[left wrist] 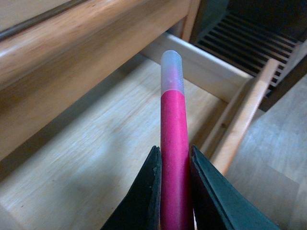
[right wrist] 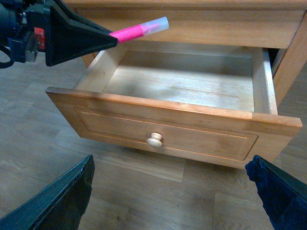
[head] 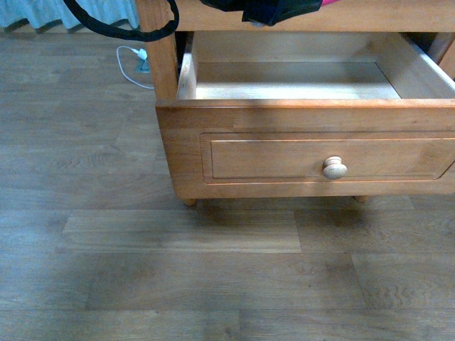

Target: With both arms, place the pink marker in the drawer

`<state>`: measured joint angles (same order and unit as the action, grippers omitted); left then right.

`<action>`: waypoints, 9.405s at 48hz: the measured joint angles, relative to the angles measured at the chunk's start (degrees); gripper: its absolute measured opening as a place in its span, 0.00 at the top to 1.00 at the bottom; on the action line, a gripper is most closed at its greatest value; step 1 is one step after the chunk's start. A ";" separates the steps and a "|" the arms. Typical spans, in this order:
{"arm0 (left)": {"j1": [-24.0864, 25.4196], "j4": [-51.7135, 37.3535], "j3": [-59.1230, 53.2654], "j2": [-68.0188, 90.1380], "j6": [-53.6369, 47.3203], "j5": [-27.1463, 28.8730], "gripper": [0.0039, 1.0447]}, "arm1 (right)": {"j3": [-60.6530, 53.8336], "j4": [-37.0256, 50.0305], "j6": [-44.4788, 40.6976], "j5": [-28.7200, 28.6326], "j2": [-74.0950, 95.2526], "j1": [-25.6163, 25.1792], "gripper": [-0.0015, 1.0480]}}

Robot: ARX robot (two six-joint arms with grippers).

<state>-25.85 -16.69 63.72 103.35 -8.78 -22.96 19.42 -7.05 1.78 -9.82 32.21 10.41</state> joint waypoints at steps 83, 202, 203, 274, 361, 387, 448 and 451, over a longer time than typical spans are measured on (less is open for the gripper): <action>3.85 0.61 -38.42 -54.77 16.92 42.40 0.06 | 0.00 0.00 0.00 -0.02 0.00 0.00 0.08; 25.70 16.66 -62.42 -103.10 9.03 22.95 0.37 | 0.22 0.57 1.11 9.60 3.76 3.48 0.08; 25.70 16.66 -62.42 -103.10 9.03 22.95 0.33 | 0.77 -0.35 1.09 9.22 4.98 3.56 0.08; 25.70 16.66 -62.42 -103.10 9.01 22.95 0.06 | 38.49 29.14 -0.66 14.29 81.50 2.03 0.08; 25.70 16.66 -62.42 -103.10 9.01 22.95 0.06 | 14.82 13.92 2.36 4.81 31.69 -1.27 0.08; 25.70 16.66 -62.42 -103.10 9.01 22.97 0.06 | 0.96 32.30 0.44 17.92 18.38 -0.70 0.27; 25.70 16.66 -62.42 -103.10 9.01 22.95 0.06 | -19.15 25.46 -1.73 9.92 -13.97 -10.27 0.99; 25.70 16.66 -62.42 -103.10 9.01 22.95 0.06 | -19.15 23.78 -1.73 9.94 -15.69 -10.29 0.99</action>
<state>-0.14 -0.03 1.30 0.25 0.23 -0.01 0.27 16.73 0.05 0.12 16.51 0.12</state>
